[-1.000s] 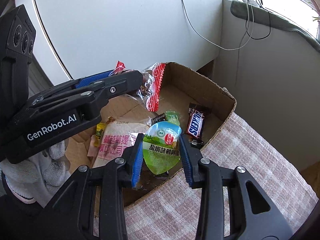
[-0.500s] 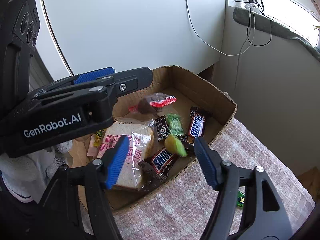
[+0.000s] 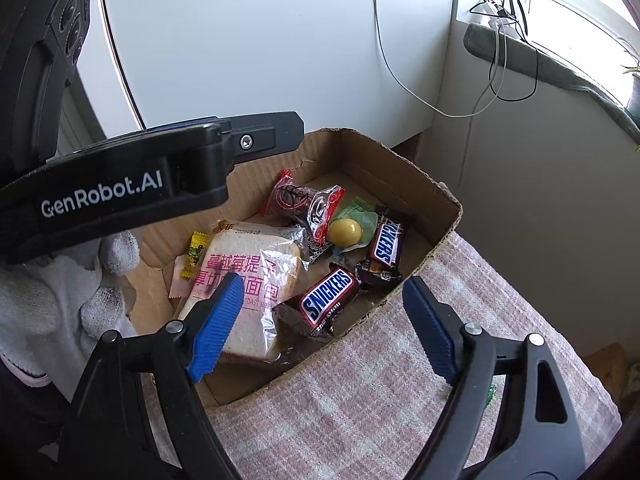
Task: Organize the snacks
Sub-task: 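Grasp the clear red-edged cookie bag with the right tool while the left tool grasps a small green-ball bag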
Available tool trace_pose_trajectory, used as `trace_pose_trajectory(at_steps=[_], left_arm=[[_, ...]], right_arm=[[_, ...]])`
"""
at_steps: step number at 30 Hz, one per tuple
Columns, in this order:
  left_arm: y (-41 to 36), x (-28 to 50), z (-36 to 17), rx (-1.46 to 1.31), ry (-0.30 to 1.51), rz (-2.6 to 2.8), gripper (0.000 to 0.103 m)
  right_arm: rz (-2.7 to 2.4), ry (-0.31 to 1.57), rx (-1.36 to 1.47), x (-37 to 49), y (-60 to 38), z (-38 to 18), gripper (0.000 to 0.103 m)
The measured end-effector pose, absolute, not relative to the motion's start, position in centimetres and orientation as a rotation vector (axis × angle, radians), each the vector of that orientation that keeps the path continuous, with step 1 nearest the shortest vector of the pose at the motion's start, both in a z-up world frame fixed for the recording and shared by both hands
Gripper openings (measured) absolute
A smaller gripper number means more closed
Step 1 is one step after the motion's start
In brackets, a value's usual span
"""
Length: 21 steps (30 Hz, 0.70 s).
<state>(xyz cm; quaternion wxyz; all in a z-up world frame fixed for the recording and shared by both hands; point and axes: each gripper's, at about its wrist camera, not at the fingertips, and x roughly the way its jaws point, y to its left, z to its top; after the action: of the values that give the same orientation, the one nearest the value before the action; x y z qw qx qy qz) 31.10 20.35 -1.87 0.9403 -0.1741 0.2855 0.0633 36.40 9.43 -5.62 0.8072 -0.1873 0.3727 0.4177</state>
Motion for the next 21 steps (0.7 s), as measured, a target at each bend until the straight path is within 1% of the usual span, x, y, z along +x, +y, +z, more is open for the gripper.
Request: trace_pose_trajectory(at_steps=[6,12,21], left_arm=[[19.2,30.6,-1.1,-0.339,0.568,0.091,0.079],[16.8,30.4,-0.6,-0.311,0.558,0.029,0.079],[10.3,30.4,-0.7,-0.210,0.584,-0.124,0.079]], right_arm=[[0.858,0.781,-0.413,36.4,6.2,-4.5,0.084],[0.779,0.764,-0.389,36.3,0.5,-2.9,0.084],[0.641,0.805,-0.282,37.8,-8.7,-2.8,0.084]])
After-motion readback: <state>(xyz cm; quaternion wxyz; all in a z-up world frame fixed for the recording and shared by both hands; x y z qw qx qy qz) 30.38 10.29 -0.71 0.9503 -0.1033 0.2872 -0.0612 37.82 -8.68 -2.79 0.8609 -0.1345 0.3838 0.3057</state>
